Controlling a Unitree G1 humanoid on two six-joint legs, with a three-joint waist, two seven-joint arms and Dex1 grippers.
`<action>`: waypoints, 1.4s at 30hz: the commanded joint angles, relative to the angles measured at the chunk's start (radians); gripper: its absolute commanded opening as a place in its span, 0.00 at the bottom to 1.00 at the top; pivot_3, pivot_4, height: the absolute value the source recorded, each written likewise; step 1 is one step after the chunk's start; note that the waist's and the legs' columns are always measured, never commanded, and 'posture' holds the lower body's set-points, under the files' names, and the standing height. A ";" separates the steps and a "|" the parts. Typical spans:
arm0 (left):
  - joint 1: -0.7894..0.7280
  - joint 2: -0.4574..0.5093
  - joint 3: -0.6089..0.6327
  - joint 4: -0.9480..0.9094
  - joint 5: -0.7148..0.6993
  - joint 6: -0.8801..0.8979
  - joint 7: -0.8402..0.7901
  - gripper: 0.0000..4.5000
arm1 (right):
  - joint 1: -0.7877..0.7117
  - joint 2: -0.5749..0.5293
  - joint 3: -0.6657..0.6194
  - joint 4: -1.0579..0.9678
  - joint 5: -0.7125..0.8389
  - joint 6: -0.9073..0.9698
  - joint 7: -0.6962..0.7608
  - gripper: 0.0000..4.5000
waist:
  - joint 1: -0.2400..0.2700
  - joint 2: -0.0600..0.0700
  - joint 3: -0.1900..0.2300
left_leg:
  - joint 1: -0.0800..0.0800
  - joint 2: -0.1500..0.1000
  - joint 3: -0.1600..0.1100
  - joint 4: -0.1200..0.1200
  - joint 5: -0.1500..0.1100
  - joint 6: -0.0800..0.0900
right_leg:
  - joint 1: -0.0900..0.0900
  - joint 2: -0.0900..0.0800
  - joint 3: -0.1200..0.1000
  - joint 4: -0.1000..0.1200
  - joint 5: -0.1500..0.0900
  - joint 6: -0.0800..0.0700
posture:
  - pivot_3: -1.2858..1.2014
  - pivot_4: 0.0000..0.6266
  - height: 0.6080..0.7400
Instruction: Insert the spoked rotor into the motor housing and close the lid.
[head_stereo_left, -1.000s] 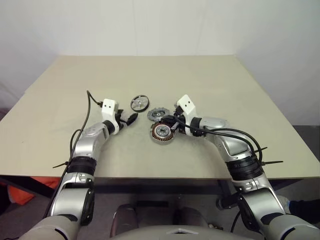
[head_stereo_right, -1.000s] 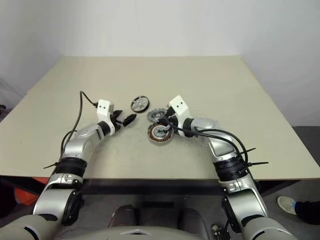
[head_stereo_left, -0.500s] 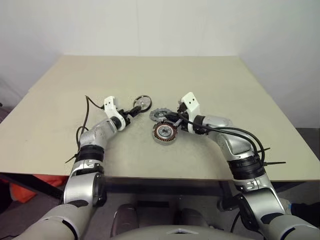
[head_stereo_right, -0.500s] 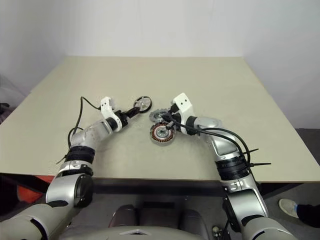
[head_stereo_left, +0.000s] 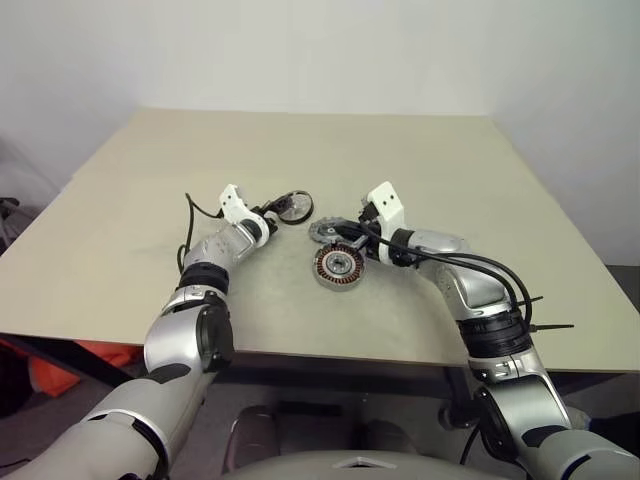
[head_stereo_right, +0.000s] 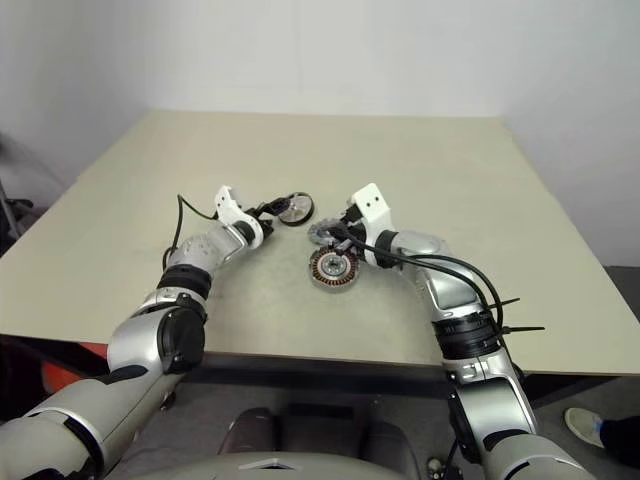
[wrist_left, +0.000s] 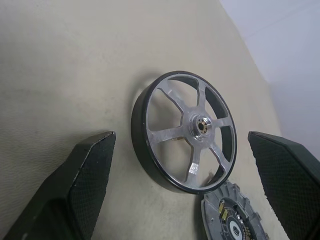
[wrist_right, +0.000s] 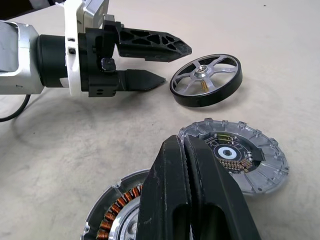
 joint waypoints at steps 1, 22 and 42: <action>-0.052 -0.028 0.012 0.045 -0.024 0.002 -0.006 1.00 | -0.026 0.001 -0.029 -0.014 0.015 -0.022 -0.009 0.01 | 0.006 0.000 0.000 | -0.001 -0.001 0.000 0.000 0.000 0.001 | 0.000 -0.002 0.000 -0.001 0.001 -0.001 | 0.52 0.00 1.00; -0.083 -0.039 0.048 0.117 -0.035 -0.039 0.035 0.57 | -0.032 0.011 -0.052 -0.002 0.015 -0.029 -0.044 0.00 | 0.006 0.000 0.000 | -0.009 -0.005 0.000 -0.002 -0.004 0.007 | -0.004 -0.003 -0.002 -0.008 0.001 0.001 | 0.52 0.00 1.00; -0.071 -0.039 0.068 0.121 -0.041 -0.055 0.022 0.48 | -0.030 0.009 -0.060 0.000 0.013 -0.031 -0.052 0.00 | 0.004 0.000 0.000 | -0.009 -0.005 0.000 -0.003 -0.004 0.008 | -0.004 -0.003 -0.002 -0.009 0.002 0.002 | 0.52 0.00 1.00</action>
